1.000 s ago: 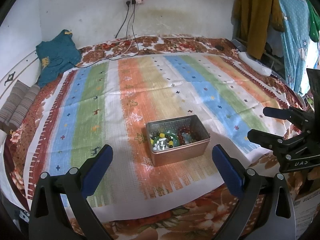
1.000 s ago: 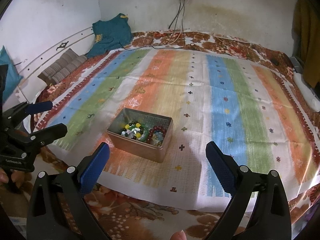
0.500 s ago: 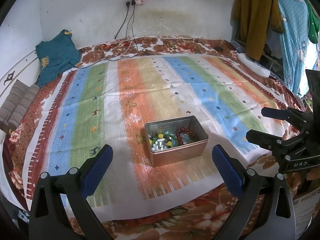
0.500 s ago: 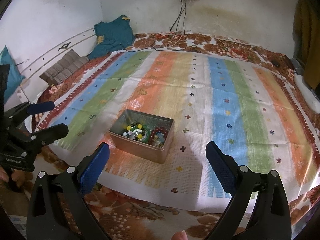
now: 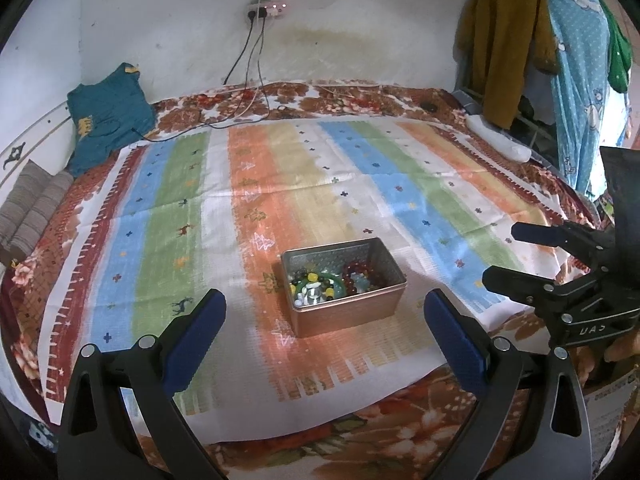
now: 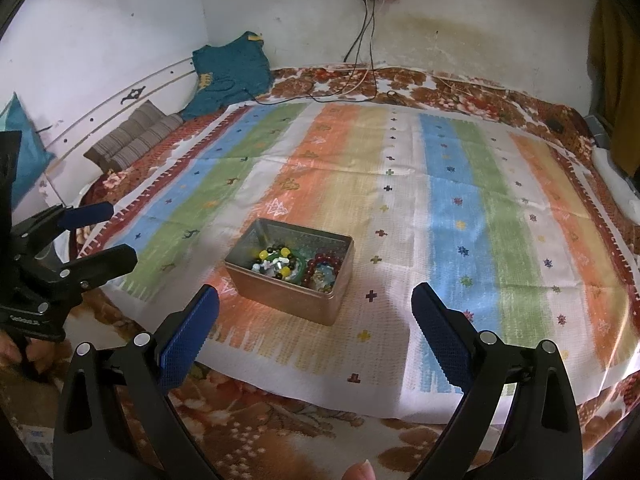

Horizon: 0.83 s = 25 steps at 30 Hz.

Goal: Organize jewelry

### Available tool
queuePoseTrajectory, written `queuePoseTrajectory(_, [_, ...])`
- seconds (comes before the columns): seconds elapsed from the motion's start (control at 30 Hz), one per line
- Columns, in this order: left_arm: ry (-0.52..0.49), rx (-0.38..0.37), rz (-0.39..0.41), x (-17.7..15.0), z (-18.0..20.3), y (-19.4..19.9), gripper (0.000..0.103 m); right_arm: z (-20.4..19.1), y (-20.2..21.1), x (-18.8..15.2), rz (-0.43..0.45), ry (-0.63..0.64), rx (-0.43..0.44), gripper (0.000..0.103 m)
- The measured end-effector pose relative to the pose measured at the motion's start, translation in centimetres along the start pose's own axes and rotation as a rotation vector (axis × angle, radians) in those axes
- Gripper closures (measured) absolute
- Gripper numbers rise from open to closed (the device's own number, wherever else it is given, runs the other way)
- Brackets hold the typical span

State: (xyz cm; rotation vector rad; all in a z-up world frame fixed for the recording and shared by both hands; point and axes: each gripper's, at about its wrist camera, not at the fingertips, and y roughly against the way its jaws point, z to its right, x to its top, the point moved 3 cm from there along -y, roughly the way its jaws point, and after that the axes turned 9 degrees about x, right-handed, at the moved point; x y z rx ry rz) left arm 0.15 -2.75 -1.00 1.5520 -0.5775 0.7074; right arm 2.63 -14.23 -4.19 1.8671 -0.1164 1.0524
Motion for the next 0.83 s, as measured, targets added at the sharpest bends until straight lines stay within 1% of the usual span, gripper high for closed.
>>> queuePoseTrajectory(0.47, [-0.001,-0.002,0.002,-0.16,-0.21,0.14,0.006,-0.30,0.24,-0.03,0.008,0.004,0.003,0.005])
queuePoseTrajectory(0.67, [0.017,-0.016,0.006,0.04,0.06,-0.25,0.006,-0.44,0.28,0.05,0.005,0.010,0.004,0.005])
queuePoseTrajectory(0.83, [0.010,-0.006,0.005,-0.32,0.33,-0.80,0.006,-0.50,0.57,0.31,0.010,0.022,0.009,0.005])
